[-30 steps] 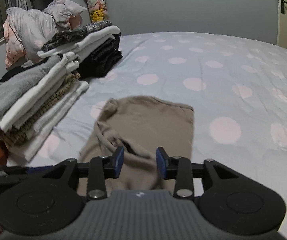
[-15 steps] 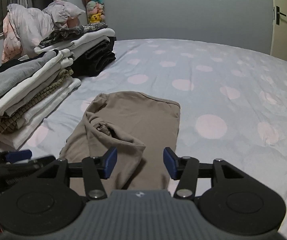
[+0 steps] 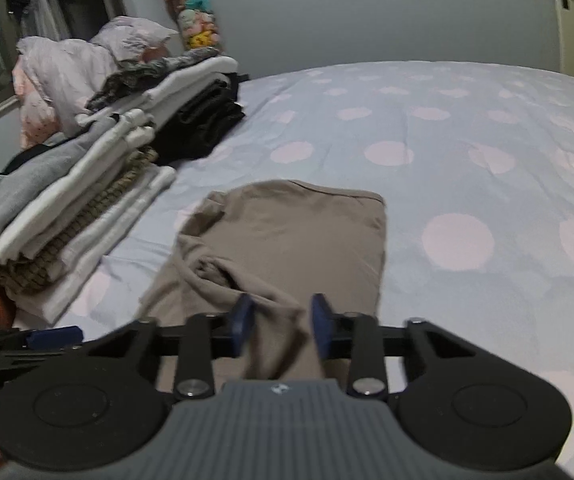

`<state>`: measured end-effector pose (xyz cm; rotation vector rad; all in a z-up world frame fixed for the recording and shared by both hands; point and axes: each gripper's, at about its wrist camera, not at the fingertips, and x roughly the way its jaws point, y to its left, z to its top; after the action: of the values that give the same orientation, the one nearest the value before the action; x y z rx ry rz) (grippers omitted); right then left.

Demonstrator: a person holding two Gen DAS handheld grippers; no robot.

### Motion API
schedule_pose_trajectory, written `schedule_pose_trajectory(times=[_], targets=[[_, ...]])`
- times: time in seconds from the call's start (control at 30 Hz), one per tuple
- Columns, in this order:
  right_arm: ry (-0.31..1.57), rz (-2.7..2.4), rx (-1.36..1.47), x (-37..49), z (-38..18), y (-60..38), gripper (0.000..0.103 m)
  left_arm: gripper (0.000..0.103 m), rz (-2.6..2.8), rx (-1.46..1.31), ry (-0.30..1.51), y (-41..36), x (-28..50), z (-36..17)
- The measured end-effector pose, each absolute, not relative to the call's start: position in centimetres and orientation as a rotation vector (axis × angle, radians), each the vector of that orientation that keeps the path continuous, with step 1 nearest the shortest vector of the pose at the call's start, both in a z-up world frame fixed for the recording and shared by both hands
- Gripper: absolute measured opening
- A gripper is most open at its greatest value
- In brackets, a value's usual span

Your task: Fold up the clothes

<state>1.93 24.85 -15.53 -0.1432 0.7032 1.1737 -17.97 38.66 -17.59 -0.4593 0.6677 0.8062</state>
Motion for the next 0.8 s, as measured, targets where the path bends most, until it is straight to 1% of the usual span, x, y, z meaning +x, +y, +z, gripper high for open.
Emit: schedule_pose_trajectory(times=[0.03,0.07,0.17,0.37,0.47,0.6,0.8], targets=[[0.695,1.202,-0.147,1.6,-15.3,24.8,0.017,0.084,0.809,-0.463,0.667,38.8,-18.2,-17.5],[0.687,1.231,-0.153,1.2,-15.0,24.8,0.013,0.084,0.815,-0.467,0.664,38.9,-18.4,-17.3],[0.650,1.322,-0.189,-0.6,-14.1,24.7,0.009,0.083,0.857,-0.479,0.650,39.3,-19.3,-16.8],[0.532,1.461,-0.374,-5.8,-13.1,25.8,0.006,0.082,0.937,-0.558,0.605,40.6,-21.4,-16.0],[0.517,1.507,-0.490,-8.2,-13.7,27.0,0.006,0.082,0.946,-0.596,0.583,41.0,-22.3,-15.8],[0.532,1.519,-0.592,-10.0,-15.4,28.3,0.006,0.082,0.930,-0.630,0.584,41.4,-22.6,-15.8],[0.597,1.508,-0.645,-10.8,-18.0,30.0,0.006,0.082,0.877,-0.643,0.613,41.2,-22.1,-16.2]])
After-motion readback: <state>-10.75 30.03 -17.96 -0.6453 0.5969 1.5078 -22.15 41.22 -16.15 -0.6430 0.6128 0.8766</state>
